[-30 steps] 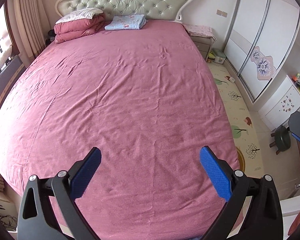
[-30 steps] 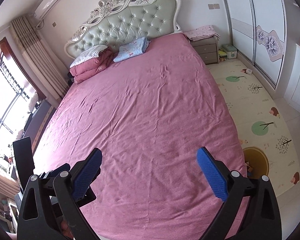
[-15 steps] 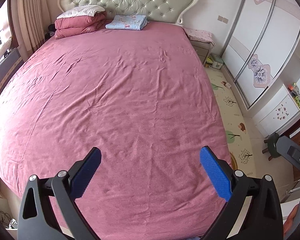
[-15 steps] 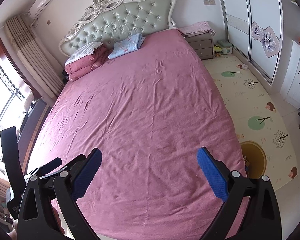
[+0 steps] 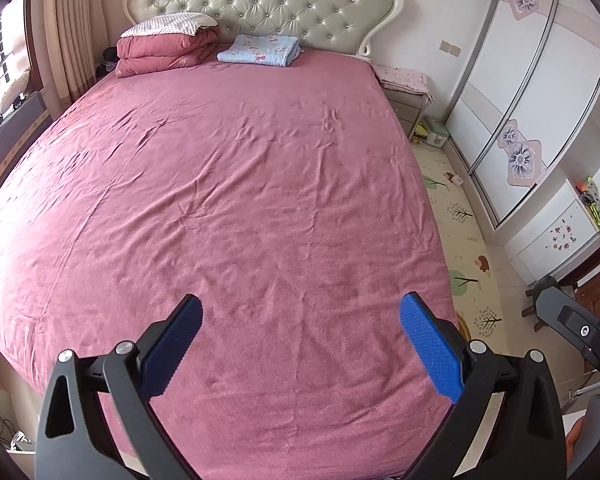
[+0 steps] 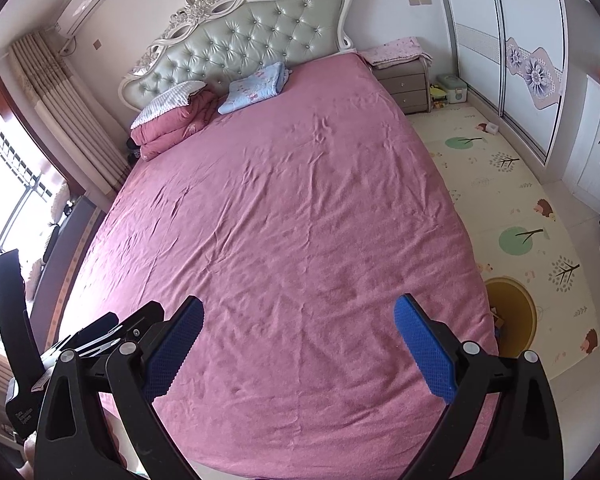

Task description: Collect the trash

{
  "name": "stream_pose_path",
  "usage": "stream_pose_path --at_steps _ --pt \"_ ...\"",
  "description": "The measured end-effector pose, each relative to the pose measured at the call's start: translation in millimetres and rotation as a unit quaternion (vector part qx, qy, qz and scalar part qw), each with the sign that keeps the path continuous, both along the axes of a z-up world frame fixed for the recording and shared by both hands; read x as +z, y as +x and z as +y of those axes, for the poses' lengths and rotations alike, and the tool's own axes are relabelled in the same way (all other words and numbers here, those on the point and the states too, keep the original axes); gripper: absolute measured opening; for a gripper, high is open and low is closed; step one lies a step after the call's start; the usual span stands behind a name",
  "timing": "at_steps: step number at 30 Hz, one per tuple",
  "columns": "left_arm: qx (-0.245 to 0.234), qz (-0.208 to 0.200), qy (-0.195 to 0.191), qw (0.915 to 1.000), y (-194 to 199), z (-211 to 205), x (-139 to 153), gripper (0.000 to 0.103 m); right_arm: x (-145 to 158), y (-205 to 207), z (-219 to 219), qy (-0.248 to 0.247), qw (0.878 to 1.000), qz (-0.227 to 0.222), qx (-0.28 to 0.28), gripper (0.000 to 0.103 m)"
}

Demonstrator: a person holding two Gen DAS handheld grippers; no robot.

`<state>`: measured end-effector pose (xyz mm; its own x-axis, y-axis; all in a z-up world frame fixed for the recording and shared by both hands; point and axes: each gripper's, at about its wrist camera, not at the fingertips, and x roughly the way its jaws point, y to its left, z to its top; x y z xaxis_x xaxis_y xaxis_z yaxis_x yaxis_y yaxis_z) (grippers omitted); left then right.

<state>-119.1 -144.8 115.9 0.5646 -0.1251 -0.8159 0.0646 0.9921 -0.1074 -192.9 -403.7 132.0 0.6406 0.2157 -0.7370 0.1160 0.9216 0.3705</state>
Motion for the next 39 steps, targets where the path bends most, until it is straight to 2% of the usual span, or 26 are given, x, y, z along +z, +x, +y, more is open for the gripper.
stream_pose_path --at_steps 10,39 --pt "0.019 0.0 -0.009 0.9998 -1.0 10.1 -1.3 0.099 -3.1 0.5 -0.9 0.007 1.0 0.008 0.0 0.093" --pt "0.024 0.019 -0.006 0.9995 -2.0 10.0 -10.3 0.099 -10.9 2.9 5.2 0.01 1.0 0.018 0.009 0.094"
